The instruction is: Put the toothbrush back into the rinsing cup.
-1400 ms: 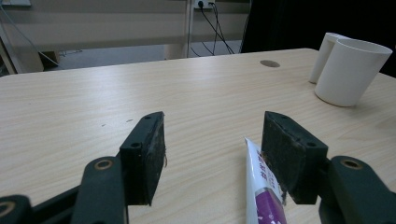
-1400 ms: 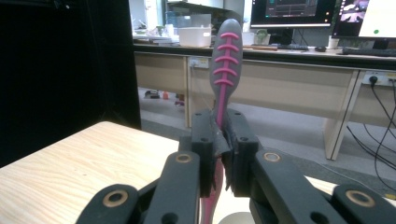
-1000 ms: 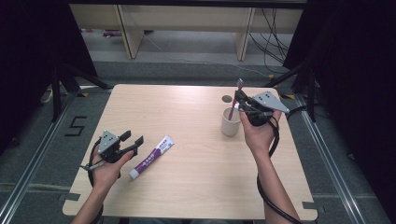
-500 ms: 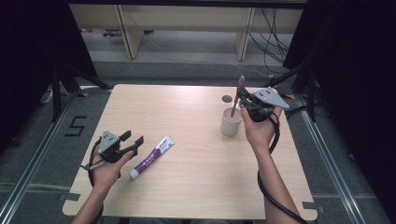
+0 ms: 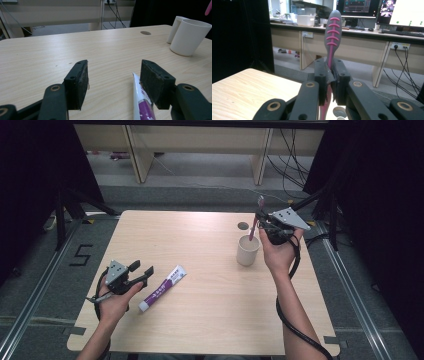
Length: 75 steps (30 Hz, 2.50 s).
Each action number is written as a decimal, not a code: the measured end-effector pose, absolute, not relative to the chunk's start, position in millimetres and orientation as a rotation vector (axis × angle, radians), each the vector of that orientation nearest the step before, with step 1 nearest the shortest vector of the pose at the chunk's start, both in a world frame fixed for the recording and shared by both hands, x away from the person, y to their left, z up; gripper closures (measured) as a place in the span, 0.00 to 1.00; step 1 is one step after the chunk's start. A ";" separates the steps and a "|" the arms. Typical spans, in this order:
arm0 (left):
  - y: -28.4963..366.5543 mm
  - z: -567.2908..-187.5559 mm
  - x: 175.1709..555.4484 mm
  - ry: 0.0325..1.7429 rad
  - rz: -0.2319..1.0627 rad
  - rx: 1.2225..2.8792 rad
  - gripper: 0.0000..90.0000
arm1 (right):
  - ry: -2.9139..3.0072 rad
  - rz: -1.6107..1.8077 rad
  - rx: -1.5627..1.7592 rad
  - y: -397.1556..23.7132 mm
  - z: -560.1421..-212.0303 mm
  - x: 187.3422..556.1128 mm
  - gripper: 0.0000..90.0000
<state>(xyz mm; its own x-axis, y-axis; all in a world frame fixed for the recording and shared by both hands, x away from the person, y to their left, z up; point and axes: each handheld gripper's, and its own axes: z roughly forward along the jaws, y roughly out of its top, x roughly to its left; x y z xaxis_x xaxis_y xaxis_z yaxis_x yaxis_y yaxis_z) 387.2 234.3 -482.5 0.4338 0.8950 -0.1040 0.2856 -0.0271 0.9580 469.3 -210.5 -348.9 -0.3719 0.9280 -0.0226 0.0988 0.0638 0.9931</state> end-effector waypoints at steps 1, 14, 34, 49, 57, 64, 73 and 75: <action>234.3 -482.6 387.3 1.070 0.681 1.567 0.44 | 1.597 1.399 1.058 -210.3 -348.6 470.0 0.93; 235.3 -483.6 387.3 1.076 0.686 1.573 0.43 | 1.593 1.375 1.051 -212.7 -347.2 482.4 0.93; 234.1 -485.2 388.0 1.070 0.678 1.569 0.43 | 1.582 1.359 1.063 -213.5 -345.0 496.7 0.93; 234.6 -485.7 387.2 1.078 0.677 1.576 0.43 | 1.576 1.341 1.061 -215.1 -344.7 506.2 0.93; 234.3 -486.1 387.4 1.079 0.677 1.579 0.43 | 1.574 1.337 1.078 -215.8 -345.1 510.9 0.93; 234.6 -486.1 387.4 1.080 0.677 1.577 0.43 | 1.570 1.327 1.067 -217.2 -346.0 515.9 0.93; 233.8 -486.0 388.2 1.077 0.674 1.583 0.43 | 1.561 1.324 1.065 -216.9 -346.2 521.7 0.93; 233.7 -486.0 388.3 1.076 0.673 1.584 0.43 | 1.560 1.314 1.064 -217.1 -346.6 522.9 0.93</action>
<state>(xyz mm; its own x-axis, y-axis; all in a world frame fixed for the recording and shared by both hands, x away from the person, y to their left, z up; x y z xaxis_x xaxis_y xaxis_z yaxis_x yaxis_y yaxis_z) 388.3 233.7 -486.0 0.4359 0.8942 -0.1019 0.2996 -0.0374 0.9533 522.9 -217.1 -346.6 -0.3103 0.9484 -0.0647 0.0973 0.0994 0.9903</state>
